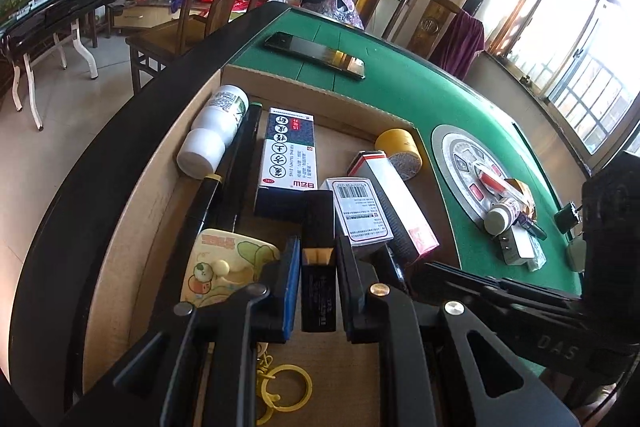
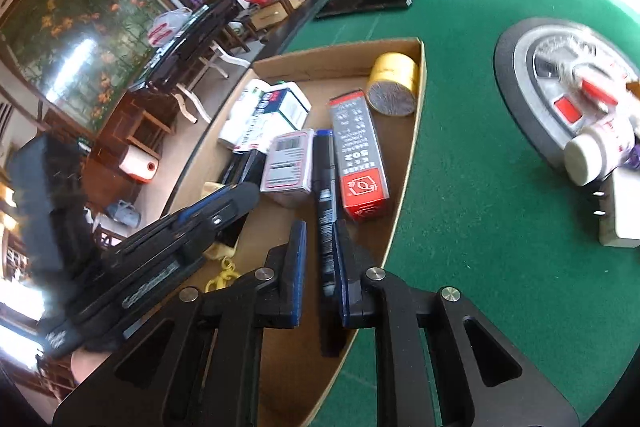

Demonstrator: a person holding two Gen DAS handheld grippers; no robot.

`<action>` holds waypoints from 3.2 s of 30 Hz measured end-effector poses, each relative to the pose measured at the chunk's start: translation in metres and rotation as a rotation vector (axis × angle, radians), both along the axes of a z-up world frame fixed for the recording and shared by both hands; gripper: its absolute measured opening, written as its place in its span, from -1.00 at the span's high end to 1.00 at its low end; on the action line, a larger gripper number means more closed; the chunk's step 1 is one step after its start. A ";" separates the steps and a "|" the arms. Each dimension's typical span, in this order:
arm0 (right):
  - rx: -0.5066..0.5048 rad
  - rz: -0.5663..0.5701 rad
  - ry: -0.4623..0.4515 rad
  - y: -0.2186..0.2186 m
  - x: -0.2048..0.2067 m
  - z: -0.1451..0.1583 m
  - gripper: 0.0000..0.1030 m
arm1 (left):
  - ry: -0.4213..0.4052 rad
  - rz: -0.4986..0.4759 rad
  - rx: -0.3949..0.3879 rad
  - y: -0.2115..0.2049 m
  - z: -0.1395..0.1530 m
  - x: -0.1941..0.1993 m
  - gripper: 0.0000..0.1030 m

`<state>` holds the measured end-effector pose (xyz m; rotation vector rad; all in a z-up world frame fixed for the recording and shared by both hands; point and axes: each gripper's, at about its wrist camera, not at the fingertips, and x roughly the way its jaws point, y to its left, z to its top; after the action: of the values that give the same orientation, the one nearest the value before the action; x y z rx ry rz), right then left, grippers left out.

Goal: Organize objects
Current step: 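Carry the tube and blue-capped marker into the tray and open both tools, then grasp the white medicine bottle with the left tool while the right tool grasps the purple-capped marker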

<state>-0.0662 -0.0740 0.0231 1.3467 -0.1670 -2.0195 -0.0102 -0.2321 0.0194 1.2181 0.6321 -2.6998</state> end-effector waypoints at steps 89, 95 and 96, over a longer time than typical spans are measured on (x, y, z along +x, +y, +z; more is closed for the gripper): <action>-0.005 -0.298 0.075 0.239 -0.054 -0.005 0.73 | -0.024 -0.297 -0.238 0.201 -0.009 -0.080 0.32; -0.030 -0.288 0.084 0.236 -0.051 -0.004 0.73 | 0.043 -0.324 -0.207 0.207 0.007 -0.073 0.32; -0.037 -0.289 0.082 0.235 -0.051 -0.004 0.73 | 0.049 -0.329 -0.199 0.207 0.009 -0.074 0.32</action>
<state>-0.1176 0.1614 0.0196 1.2725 -0.3779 -2.2940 -0.0841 -0.0256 0.0280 1.3056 0.1698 -2.9736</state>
